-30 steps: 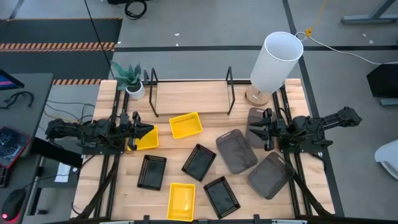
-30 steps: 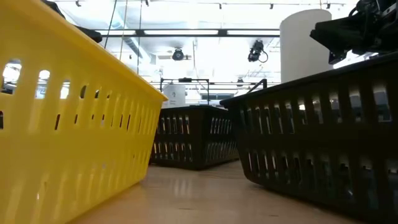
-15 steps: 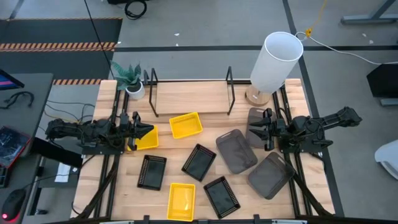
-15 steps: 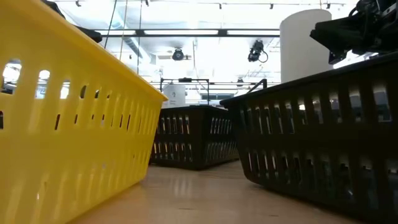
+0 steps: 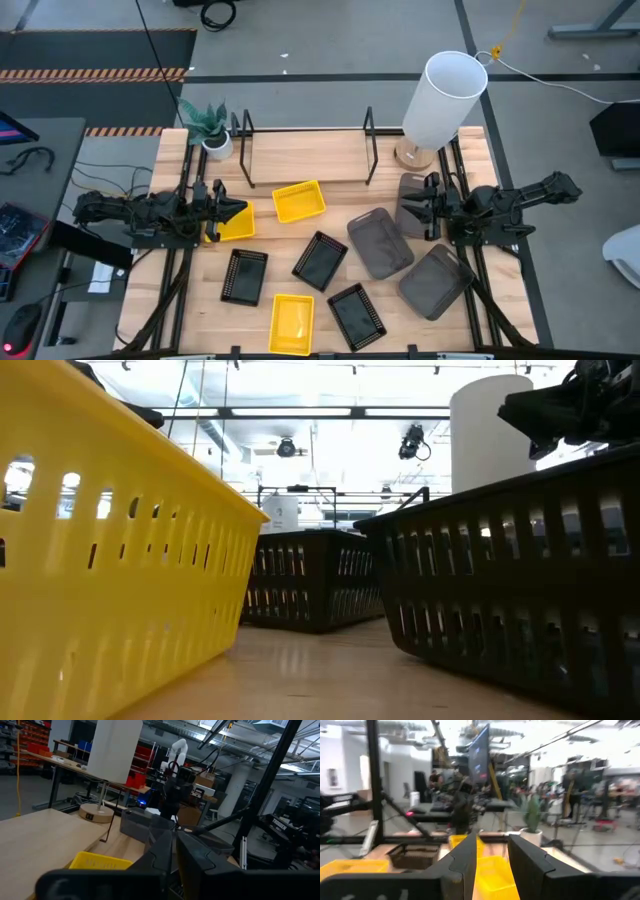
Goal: Stack baskets on shelf by color
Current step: Stack the bottom gray bin on the top gray bin
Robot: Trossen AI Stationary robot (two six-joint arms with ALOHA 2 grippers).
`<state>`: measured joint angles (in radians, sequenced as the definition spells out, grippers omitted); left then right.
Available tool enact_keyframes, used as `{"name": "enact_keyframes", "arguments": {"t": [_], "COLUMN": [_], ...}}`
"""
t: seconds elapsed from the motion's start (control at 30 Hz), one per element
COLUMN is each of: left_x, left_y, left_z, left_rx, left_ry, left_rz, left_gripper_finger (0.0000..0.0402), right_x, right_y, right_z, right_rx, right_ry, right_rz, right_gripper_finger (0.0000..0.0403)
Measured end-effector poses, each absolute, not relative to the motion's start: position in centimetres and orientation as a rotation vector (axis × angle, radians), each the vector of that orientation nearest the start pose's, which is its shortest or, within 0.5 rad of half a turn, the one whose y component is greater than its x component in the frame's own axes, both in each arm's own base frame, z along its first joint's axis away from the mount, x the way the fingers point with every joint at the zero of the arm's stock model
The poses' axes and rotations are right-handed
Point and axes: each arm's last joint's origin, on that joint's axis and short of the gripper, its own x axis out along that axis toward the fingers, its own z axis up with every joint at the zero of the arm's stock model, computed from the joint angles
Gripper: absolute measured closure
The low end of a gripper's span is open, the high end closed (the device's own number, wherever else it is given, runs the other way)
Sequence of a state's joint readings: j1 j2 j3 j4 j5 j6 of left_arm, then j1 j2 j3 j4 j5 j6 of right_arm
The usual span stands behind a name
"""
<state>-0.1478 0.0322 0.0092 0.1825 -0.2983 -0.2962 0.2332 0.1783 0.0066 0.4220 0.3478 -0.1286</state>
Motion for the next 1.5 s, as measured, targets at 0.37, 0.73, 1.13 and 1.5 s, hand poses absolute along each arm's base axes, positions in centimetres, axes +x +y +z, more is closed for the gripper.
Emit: {"name": "enact_keyframes", "arguments": {"t": [0.37,0.73,1.13,1.5], "left_x": [9.7,9.7,9.7,9.7], "left_y": [-0.6,-0.6,-0.6,-0.6], "left_z": [18.1,18.1,18.2,18.1], "left_rx": [-0.331,-0.331,-0.330,-0.330], "left_ry": [-0.177,-0.177,-0.177,-0.176], "left_rz": [0.126,0.126,0.126,0.126], "left_gripper_finger": [0.0368,0.0367,0.0370,0.0363], "right_x": [10.0,10.6,15.8,20.8], "right_y": [0.5,1.3,5.7,11.4], "right_z": [20.7,20.7,22.3,25.9], "right_rx": [0.537,0.587,0.715,0.799], "right_ry": [-0.458,-0.390,0.246,0.928], "right_rz": [-0.159,0.091,0.241,-0.111], "right_gripper_finger": [0.0286,0.0286,0.0286,0.0286]}}
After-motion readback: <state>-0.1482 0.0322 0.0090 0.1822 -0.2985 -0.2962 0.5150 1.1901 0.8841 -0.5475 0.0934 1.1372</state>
